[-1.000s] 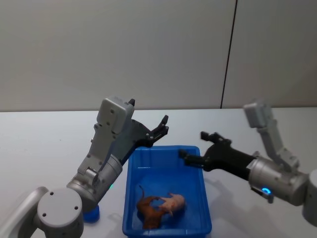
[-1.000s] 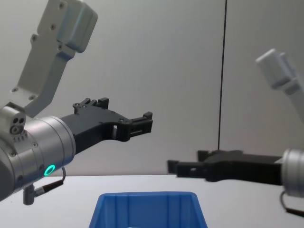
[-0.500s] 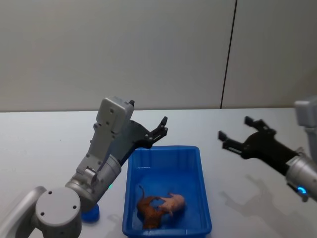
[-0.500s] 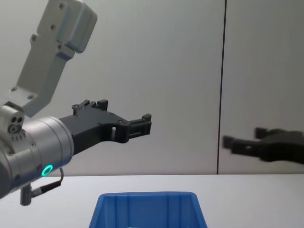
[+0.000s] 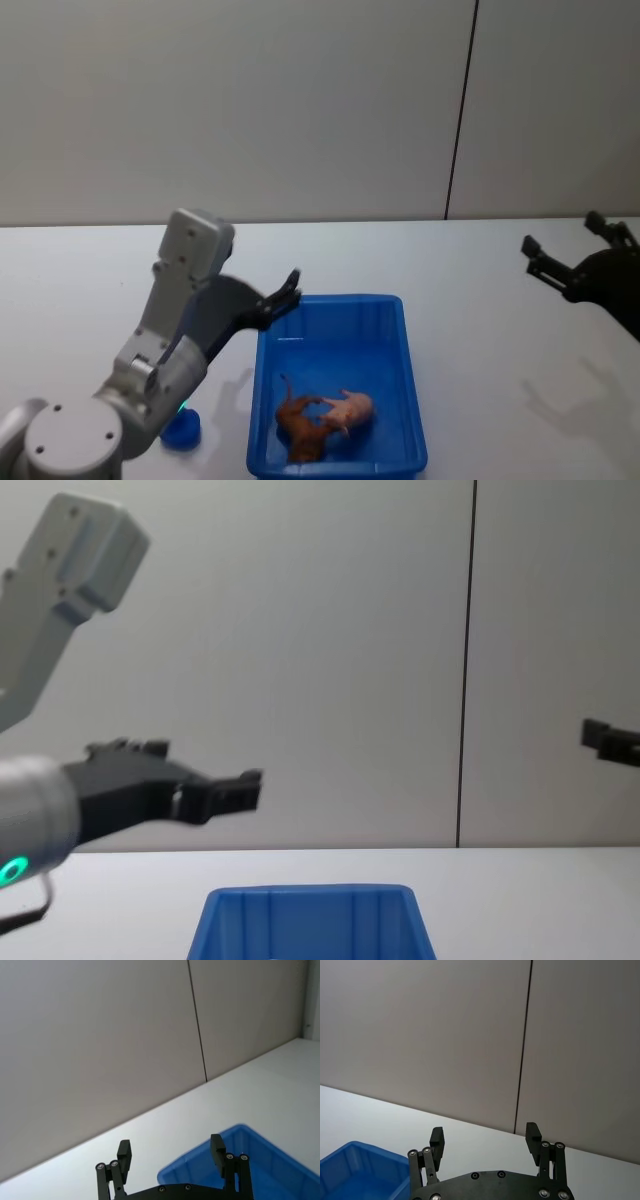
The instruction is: Pick up the two dolls from the table and place them into the box.
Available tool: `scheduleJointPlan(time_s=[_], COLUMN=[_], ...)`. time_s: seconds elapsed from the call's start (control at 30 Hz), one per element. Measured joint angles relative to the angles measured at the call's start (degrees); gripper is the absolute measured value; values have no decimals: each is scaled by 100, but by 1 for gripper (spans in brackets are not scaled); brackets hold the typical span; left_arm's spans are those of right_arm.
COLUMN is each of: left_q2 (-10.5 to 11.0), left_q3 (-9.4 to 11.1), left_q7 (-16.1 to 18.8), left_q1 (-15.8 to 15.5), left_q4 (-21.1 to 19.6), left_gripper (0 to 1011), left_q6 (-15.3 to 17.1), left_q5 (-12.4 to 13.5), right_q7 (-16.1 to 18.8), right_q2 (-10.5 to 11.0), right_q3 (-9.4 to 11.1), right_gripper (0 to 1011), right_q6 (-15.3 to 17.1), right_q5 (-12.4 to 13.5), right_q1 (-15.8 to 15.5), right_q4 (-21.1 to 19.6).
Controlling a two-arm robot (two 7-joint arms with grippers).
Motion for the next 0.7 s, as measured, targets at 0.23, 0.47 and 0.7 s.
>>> scheduleJointPlan(time_s=[0.23, 0.47, 0.7], left_q2=[270, 538, 692], left_q3=[-84, -165, -210], left_q7=[406, 931, 1369], left_q1=[367, 842, 1225], left_q4=[-388, -809, -1052], left_gripper=[1001, 1001, 1001], left_q6=[457, 953, 1307], left_q5=[-382, -883, -1305], right_q7=[-189, -283, -341], right_q2=[114, 171, 206], right_q3=[106, 160, 189], right_gripper=[1001, 1001, 1001], right_q6=[-162, -250, -295], right_q5=[80, 121, 145], right_q1=[-136, -202, -241], right_q4=[-103, -159, -191])
